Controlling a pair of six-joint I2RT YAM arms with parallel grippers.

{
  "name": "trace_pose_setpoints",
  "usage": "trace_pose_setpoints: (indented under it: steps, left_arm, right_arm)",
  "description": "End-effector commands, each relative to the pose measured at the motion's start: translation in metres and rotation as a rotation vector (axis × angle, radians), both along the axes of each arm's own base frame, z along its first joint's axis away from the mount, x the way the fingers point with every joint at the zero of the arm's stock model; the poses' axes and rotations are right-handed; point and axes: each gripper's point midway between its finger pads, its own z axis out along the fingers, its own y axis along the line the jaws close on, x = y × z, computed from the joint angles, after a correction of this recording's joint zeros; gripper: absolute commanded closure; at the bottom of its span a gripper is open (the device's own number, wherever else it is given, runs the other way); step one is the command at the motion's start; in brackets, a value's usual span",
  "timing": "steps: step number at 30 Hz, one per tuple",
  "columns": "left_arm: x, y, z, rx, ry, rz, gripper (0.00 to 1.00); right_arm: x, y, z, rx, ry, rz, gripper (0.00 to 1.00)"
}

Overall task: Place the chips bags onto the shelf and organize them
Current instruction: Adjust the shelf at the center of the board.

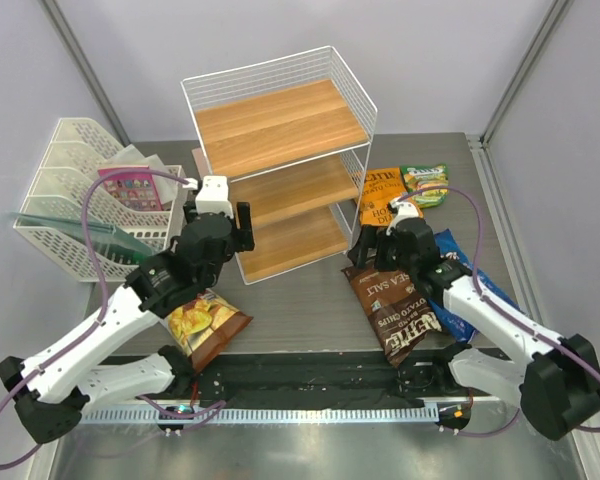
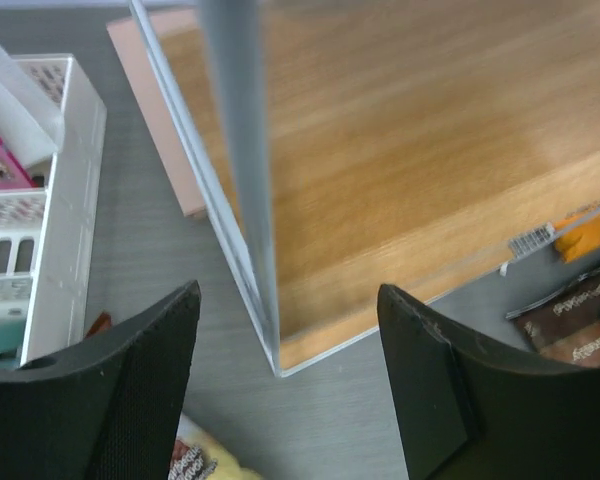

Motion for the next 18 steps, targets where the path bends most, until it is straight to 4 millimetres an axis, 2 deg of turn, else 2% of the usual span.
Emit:
trace_pose_setpoints:
  steps: [1,4,5,10,11,16,18]
  left_arm:
    - [-0.002,0.006,-0.020,0.066,0.067,0.003,0.30]
    - [-0.002,0.010,-0.019,0.076,0.071,-0.003,0.34]
    - [-0.002,0.011,-0.019,0.077,0.072,-0.006,0.36]
    - [-0.005,0.017,-0.021,0.076,0.083,-0.006,0.36]
    - [-0.005,0.019,-0.021,0.076,0.085,-0.004,0.36]
    - [-0.009,0.025,-0.021,0.081,0.088,-0.004,0.36]
    - [-0.011,0.027,-0.021,0.086,0.089,-0.004,0.36]
  right_arm:
    - [0.051,-0.016,0.034,-0.092,-0.200,-0.149,0.02]
    - [0.064,-0.018,0.045,-0.114,-0.265,-0.171,0.02]
    - [0.067,-0.018,0.043,-0.127,-0.262,-0.174,0.02]
    - [0.079,-0.008,0.042,-0.115,-0.298,-0.161,0.02]
    - [0.084,-0.005,0.047,-0.096,-0.328,-0.160,0.02]
    - [0.090,0.007,0.035,-0.105,-0.335,-0.155,0.06]
    - [0.093,0.009,0.037,-0.102,-0.363,-0.156,0.10]
